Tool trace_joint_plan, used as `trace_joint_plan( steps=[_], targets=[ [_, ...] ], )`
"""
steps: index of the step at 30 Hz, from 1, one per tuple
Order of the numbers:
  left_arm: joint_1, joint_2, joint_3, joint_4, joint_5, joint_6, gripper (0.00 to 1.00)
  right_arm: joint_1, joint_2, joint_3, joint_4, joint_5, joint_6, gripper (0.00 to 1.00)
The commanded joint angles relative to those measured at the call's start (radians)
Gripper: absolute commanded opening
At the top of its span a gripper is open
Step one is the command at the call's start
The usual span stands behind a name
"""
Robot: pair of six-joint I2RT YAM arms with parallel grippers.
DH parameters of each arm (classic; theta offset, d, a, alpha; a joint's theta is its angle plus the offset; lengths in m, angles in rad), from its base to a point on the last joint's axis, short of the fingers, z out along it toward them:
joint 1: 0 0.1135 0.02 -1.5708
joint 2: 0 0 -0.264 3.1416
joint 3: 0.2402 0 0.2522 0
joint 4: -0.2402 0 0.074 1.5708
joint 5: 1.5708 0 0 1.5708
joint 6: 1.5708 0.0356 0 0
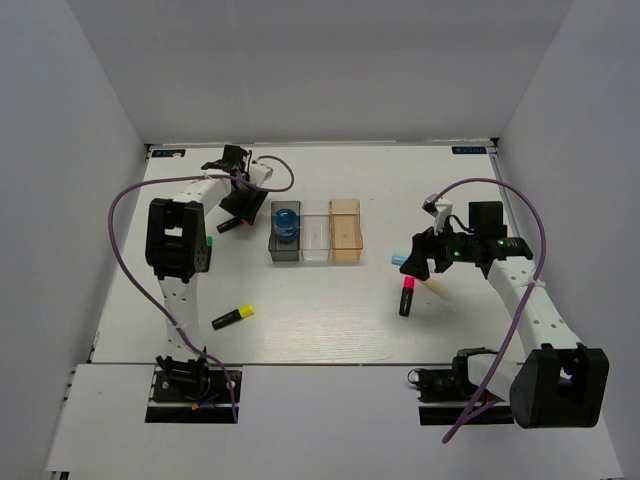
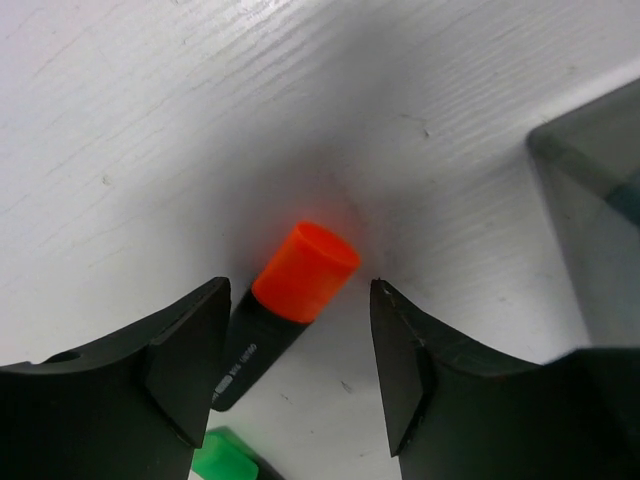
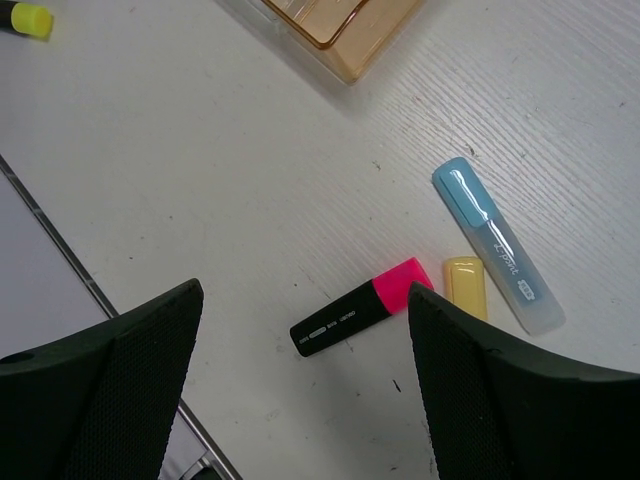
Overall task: Sort the stationery into containers
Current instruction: Place the pen at the center of the board.
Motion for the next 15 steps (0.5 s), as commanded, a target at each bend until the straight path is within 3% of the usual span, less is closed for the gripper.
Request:
trace_joint_plan(
  steps=[1,4,7,8,11,15],
  targets=[
    [-0.003,-0.003,0.041,0.02,-0.039,0.036,0.68,-0.001,-0.019,0.027,-0.014,-0.026,-0.016,0.85],
    [0.0,0.002,0.018,0.037,-0.059,0.036,0.61,-0.007,-0.025,0.026,-0.017,-0.029,-0.016,0.85],
    [-0.005,-0.006,-0.042,0.057,-0.085,0.041,0.42,0.0,-0.025,0.027,-0.015,-0.033,-0.017,0.85],
    [-0.006,-0.012,-0.048,0.06,-0.085,0.041,0.29,-0.004,-0.025,0.026,-0.023,-0.035,-0.019,0.85],
    [-0.003,-0.03,-0.1,0.09,-0.11,0.028,0.1,-0.001,-0.028,0.027,-0.018,-0.038,-0.017,0.85],
    [0.012,-0.084,-0.099,0.095,-0.131,-0.057,0.0,-0.001,-0.034,0.024,-0.02,-0.047,-0.016,0.85]
  ],
)
